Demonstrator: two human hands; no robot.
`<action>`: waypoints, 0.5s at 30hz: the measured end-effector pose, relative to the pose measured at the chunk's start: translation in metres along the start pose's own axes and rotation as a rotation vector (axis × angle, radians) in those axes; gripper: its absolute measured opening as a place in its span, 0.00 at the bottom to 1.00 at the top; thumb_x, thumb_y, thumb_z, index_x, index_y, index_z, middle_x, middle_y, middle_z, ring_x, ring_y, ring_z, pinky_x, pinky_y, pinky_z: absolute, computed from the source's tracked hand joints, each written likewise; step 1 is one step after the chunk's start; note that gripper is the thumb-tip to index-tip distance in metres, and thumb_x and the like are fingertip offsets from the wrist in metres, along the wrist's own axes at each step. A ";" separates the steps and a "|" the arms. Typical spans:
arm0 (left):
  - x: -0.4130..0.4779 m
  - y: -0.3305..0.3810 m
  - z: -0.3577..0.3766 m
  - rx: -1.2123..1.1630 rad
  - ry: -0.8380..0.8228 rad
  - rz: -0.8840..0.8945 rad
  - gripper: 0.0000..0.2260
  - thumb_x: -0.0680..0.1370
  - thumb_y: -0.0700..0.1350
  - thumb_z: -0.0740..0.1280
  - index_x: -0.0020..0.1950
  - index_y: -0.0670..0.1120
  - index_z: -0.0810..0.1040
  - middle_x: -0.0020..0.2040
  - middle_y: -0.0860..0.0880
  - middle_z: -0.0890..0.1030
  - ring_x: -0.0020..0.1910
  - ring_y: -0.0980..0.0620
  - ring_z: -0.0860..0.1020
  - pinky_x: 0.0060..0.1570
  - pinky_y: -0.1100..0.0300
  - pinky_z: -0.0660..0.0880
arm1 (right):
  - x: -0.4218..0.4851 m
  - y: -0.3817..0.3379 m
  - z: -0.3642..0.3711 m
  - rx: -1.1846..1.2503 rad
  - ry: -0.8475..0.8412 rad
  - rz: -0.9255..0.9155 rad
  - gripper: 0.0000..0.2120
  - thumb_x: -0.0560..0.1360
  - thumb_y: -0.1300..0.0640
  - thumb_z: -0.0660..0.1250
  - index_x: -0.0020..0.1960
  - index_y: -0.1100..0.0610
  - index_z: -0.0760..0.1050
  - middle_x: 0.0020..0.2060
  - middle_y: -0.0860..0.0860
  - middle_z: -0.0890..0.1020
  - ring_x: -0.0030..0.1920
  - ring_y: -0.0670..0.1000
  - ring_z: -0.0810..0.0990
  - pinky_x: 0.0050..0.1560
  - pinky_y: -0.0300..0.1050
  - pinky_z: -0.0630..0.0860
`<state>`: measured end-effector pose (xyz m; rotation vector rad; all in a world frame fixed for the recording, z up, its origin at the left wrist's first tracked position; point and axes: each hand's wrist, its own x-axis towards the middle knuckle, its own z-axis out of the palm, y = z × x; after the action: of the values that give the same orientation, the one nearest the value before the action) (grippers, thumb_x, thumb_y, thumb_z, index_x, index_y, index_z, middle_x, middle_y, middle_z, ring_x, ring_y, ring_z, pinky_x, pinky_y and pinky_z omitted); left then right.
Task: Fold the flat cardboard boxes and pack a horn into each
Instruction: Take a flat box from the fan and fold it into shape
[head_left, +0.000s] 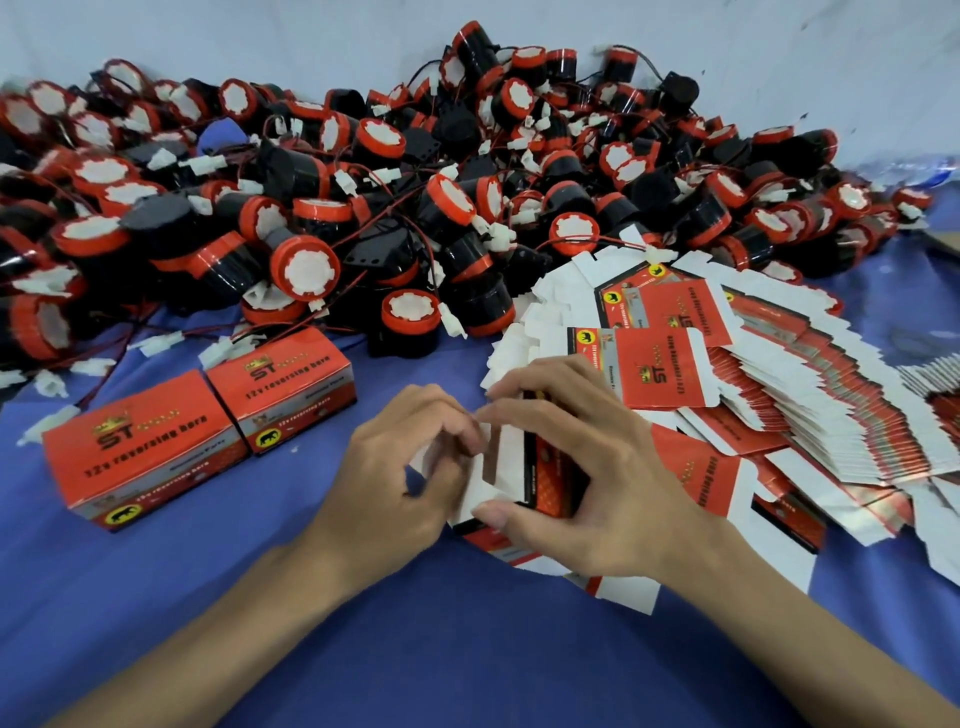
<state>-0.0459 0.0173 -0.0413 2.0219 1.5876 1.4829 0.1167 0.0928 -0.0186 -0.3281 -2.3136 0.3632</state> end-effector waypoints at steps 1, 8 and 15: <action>-0.001 -0.001 -0.001 -0.030 -0.020 -0.023 0.05 0.72 0.43 0.60 0.44 0.46 0.75 0.43 0.54 0.76 0.43 0.54 0.76 0.40 0.63 0.73 | -0.001 0.000 -0.001 0.014 -0.020 -0.009 0.26 0.69 0.45 0.69 0.55 0.65 0.79 0.49 0.57 0.79 0.50 0.57 0.76 0.55 0.48 0.71; -0.003 0.001 0.000 -0.060 -0.072 -0.051 0.05 0.72 0.47 0.60 0.45 0.47 0.70 0.41 0.57 0.74 0.39 0.55 0.74 0.37 0.67 0.70 | -0.004 -0.004 -0.004 0.086 -0.168 0.021 0.31 0.70 0.44 0.69 0.66 0.62 0.71 0.59 0.56 0.72 0.62 0.51 0.72 0.62 0.43 0.70; 0.000 0.004 0.002 0.064 0.015 -0.056 0.05 0.72 0.47 0.59 0.45 0.48 0.71 0.39 0.53 0.75 0.39 0.58 0.74 0.40 0.68 0.70 | 0.000 -0.017 -0.007 -0.366 -0.394 0.206 0.52 0.65 0.23 0.54 0.78 0.54 0.46 0.72 0.47 0.62 0.71 0.46 0.61 0.71 0.40 0.54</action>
<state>-0.0416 0.0158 -0.0396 1.9871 1.7035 1.4484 0.1195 0.0777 -0.0083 -0.7350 -2.7422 0.1039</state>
